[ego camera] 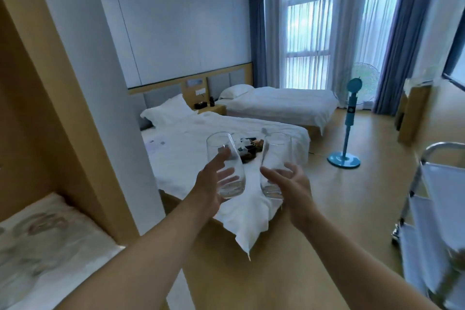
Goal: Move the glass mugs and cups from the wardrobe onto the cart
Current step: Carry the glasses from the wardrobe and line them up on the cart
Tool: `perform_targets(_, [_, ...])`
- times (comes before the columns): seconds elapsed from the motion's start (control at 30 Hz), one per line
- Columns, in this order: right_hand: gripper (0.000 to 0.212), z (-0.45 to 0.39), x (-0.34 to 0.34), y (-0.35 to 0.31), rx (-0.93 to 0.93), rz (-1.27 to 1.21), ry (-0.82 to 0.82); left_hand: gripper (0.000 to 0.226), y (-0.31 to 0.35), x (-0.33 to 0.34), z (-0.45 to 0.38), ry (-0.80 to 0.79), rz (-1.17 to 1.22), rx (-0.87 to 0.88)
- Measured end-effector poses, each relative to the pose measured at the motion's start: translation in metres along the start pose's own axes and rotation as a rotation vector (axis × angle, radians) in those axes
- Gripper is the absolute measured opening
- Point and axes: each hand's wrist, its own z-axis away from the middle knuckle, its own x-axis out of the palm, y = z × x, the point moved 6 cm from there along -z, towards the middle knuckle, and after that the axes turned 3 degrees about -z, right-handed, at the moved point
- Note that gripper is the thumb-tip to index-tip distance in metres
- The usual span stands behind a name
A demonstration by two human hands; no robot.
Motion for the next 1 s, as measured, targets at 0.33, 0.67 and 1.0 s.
perform_targets(0.33, [0.091,-0.024,-0.142,0.033,0.149,-0.111,0.247,0.102,-0.071,0.132,-0.05,-0.175,-0.068,-0.186])
perform_targets(0.67, [0.091,-0.064,-0.237,0.051,0.15,-0.03,0.47,0.059,-0.123,0.253,-0.126,-0.444,-0.101,-0.25])
perform_targets(1.0, [0.098,-0.166,-0.288,0.036,0.121,0.053,0.651,0.078,-0.136,0.349,-0.254,-0.617,-0.115,-0.361])
